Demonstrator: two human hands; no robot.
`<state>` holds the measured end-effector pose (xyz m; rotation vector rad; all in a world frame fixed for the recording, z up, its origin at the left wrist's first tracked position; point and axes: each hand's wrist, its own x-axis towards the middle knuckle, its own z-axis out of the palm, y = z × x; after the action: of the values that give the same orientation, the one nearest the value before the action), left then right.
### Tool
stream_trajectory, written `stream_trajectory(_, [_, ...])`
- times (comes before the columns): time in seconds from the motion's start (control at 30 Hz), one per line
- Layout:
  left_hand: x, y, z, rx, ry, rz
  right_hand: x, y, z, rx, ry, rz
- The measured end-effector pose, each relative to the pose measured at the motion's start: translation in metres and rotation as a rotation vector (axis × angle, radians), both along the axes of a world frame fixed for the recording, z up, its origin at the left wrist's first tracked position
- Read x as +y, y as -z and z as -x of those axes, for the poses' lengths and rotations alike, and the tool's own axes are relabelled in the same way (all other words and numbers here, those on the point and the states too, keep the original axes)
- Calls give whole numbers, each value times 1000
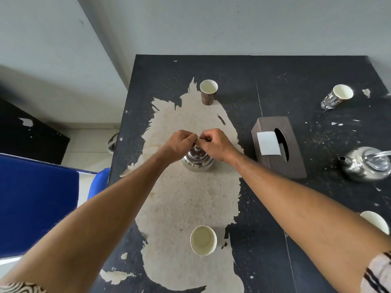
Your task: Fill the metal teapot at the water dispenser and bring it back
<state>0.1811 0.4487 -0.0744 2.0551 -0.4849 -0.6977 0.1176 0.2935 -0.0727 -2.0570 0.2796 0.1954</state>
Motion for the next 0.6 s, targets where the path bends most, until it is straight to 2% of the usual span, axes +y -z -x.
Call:
stream_trajectory(0.3, [-3,1,4,35,-2,31,-9,9,6,-45,11,-25])
stream_trajectory(0.6, [-2,-24,8,-144,73,-79,-24,-12,19,-124,40,62])
